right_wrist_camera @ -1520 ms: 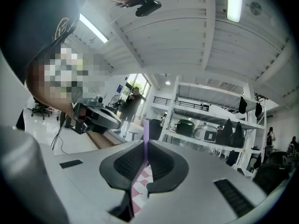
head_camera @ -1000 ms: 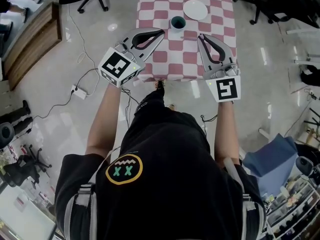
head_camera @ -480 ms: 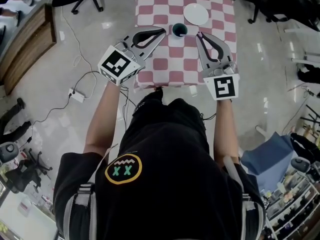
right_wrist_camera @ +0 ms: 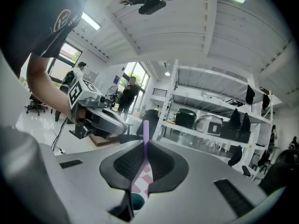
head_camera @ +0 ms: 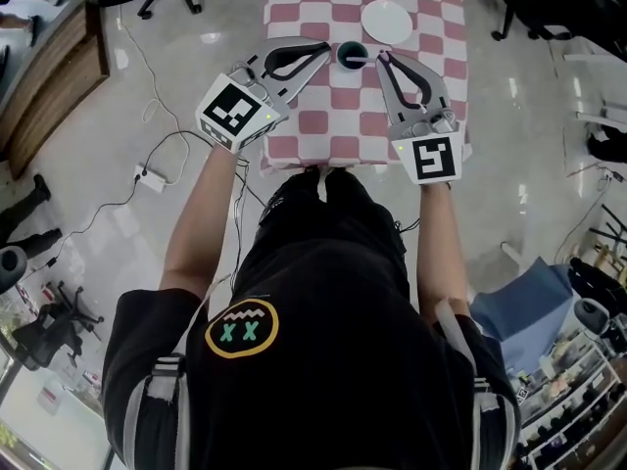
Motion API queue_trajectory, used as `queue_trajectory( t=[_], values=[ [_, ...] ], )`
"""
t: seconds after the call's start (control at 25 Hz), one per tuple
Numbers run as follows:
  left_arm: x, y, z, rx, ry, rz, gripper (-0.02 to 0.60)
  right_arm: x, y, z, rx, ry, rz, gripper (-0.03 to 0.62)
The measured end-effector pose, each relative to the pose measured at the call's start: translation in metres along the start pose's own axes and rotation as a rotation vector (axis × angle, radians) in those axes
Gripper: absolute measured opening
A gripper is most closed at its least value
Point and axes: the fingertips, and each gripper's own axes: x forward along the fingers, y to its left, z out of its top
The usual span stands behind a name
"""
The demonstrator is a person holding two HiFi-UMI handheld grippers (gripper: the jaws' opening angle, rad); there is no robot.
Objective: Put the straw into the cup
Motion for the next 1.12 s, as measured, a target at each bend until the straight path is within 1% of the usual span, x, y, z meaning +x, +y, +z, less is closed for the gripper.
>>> queue_trajectory(
  t=[0.12, 0.2, 0.32, 0.48, 0.72, 0.84, 0.96, 1.12],
  values=[
    [0.011, 0.002, -0.005, 0.005, 0.0, 0.008, 0.021, 0.005, -0.006, -0.007, 0.01, -0.023, 0.014, 0.046],
    [0.016, 0.004, -0.007, 0.001, -0.007, 0.019, 0.021, 0.008, -0.008, -0.013, -0.002, -0.022, 0.029, 0.045],
    [0.019, 0.007, -0.012, 0.0, -0.014, 0.037, 0.021, 0.013, -0.01, -0.026, -0.034, 0.003, 0.058, 0.046],
    [0.03, 0.009, -0.022, 0.017, -0.003, 0.045, 0.021, 0.017, -0.014, -0.045, -0.034, 0.018, 0.07, 0.046],
    [0.045, 0.009, -0.037, 0.016, 0.013, 0.046, 0.021, 0.024, -0.017, -0.077, -0.036, 0.058, 0.086, 0.046],
    [0.05, 0.009, -0.048, 0.005, 0.025, 0.046, 0.021, 0.029, -0.014, -0.098, -0.016, 0.096, 0.098, 0.046],
    [0.054, 0.01, -0.054, -0.003, 0.027, 0.054, 0.021, 0.034, -0.011, -0.112, -0.039, 0.115, 0.121, 0.046],
    [0.057, 0.011, -0.058, 0.001, 0.016, 0.068, 0.021, 0.038, -0.002, -0.134, -0.033, 0.155, 0.142, 0.046]
  ],
)
